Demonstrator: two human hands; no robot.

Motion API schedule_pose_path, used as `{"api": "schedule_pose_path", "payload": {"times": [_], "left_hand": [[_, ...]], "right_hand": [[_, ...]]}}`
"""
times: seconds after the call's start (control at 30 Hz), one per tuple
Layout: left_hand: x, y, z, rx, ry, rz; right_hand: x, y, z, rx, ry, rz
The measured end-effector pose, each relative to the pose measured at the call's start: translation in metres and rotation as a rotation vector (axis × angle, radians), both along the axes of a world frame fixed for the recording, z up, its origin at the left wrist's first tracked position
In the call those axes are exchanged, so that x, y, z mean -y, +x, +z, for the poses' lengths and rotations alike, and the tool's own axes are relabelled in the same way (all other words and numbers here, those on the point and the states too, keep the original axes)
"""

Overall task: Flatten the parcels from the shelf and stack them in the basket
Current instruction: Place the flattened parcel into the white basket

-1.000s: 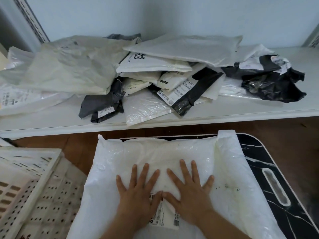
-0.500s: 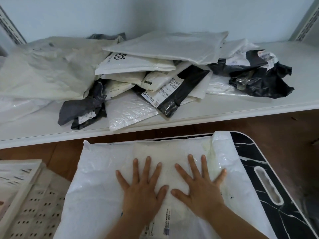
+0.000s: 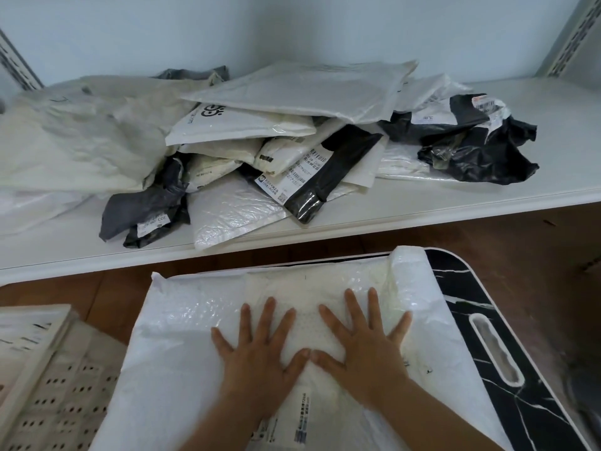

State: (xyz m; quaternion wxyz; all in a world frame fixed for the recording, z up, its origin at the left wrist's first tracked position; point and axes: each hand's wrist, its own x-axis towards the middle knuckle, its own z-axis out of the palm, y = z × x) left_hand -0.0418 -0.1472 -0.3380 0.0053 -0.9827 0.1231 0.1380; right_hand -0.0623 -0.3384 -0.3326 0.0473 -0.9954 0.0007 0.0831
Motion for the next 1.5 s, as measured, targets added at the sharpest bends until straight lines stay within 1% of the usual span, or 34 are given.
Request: {"api": "schedule_pose_path", "payload": {"times": [0.1, 0.13, 0.2, 0.23, 0.27, 0.33, 0.37, 0.4, 0.47, 0.5, 0.6, 0.7, 0.8, 0.87, 0.93, 1.0, 1.07, 1.1, 1.13, 1.17, 1.2, 1.23, 1.33, 1.43, 1.5], "left_hand": [[0.004, 0.002, 0.004, 0.001, -0.052, -0.016], [0.002, 0.002, 0.006, -0.033, -0.077, -0.013], [-0.008, 0.005, 0.016, -0.057, -0.118, -0.048], [-0.025, 0.007, 0.016, -0.041, -0.106, -0.04], [-0.041, 0.009, 0.018, 0.026, -0.083, -0.016], [-0.075, 0.008, 0.023, 0.165, 0.007, 0.102], [-0.086, 0.005, 0.025, 0.165, 0.044, 0.159], [-0.094, 0.001, 0.022, 0.114, 0.077, 0.194], [-0.1, -0.007, 0.011, -0.015, 0.053, 0.265], [-0.099, -0.008, 0.009, -0.047, 0.036, 0.282], [-0.099, -0.009, 0.002, -0.035, 0.003, 0.303], [-0.101, -0.008, 0.0, -0.035, 0.013, 0.294], [-0.101, -0.004, 0.006, -0.106, 0.03, 0.286], [-0.098, -0.004, 0.013, -0.147, 0.042, 0.293], [-0.088, -0.013, 0.024, -0.147, 0.003, 0.324], [-0.073, -0.031, 0.035, -0.134, -0.093, 0.332], [-0.054, -0.057, 0.044, -0.115, -0.149, 0.266], [-0.047, -0.068, 0.047, -0.112, -0.147, 0.22], [-0.041, -0.08, 0.048, -0.116, -0.138, 0.181], [-0.036, -0.09, 0.048, -0.12, -0.129, 0.157], [-0.034, -0.099, 0.045, -0.12, -0.114, 0.143], [-0.033, -0.106, 0.041, -0.116, -0.099, 0.138], [-0.034, -0.114, 0.028, -0.137, -0.08, 0.175], [-0.033, -0.114, 0.025, -0.146, -0.072, 0.16], [-0.033, -0.115, 0.026, -0.162, -0.081, 0.162]], "right_hand": [[-0.029, 0.012, 0.003, 0.028, 0.014, 0.08], [-0.04, 0.017, 0.003, 0.044, 0.022, 0.115], [-0.052, 0.021, -0.006, 0.015, 0.035, 0.111], [-0.057, 0.023, -0.009, -0.02, 0.04, 0.101], [-0.058, 0.023, -0.013, -0.032, 0.044, 0.103], [-0.056, 0.025, -0.013, -0.063, 0.028, 0.116], [-0.055, 0.026, -0.013, -0.066, 0.001, 0.13], [-0.054, 0.025, -0.013, -0.075, -0.002, 0.137], [-0.055, 0.025, -0.005, -0.123, -0.019, 0.142], [-0.056, 0.025, -0.002, -0.145, -0.034, 0.142], [-0.057, 0.025, 0.001, -0.176, -0.047, 0.15], [-0.058, 0.026, 0.0, -0.2, -0.057, 0.139], [-0.061, 0.024, 0.005, -0.23, -0.12, 0.129], [-0.067, 0.022, 0.01, -0.242, -0.119, 0.083], [-0.073, 0.01, 0.018, -0.26, -0.093, 0.041], [-0.075, -0.011, 0.019, -0.23, -0.034, 0.066], [-0.074, -0.04, 0.015, -0.196, 0.001, 0.105], [-0.074, -0.054, 0.016, -0.181, -0.005, 0.114], [-0.072, -0.069, 0.022, -0.207, 0.024, 0.082], [-0.07, -0.079, 0.028, -0.171, 0.023, 0.063], [-0.067, -0.087, 0.032, -0.2, 0.018, 0.055], [-0.065, -0.094, 0.028, -0.156, -0.001, 0.06], [-0.059, -0.107, 0.02, -0.237, 0.02, 0.048], [-0.06, -0.105, 0.016, -0.261, 0.007, 0.059], [-0.058, -0.106, 0.011, -0.23, 0.02, 0.057]]}}
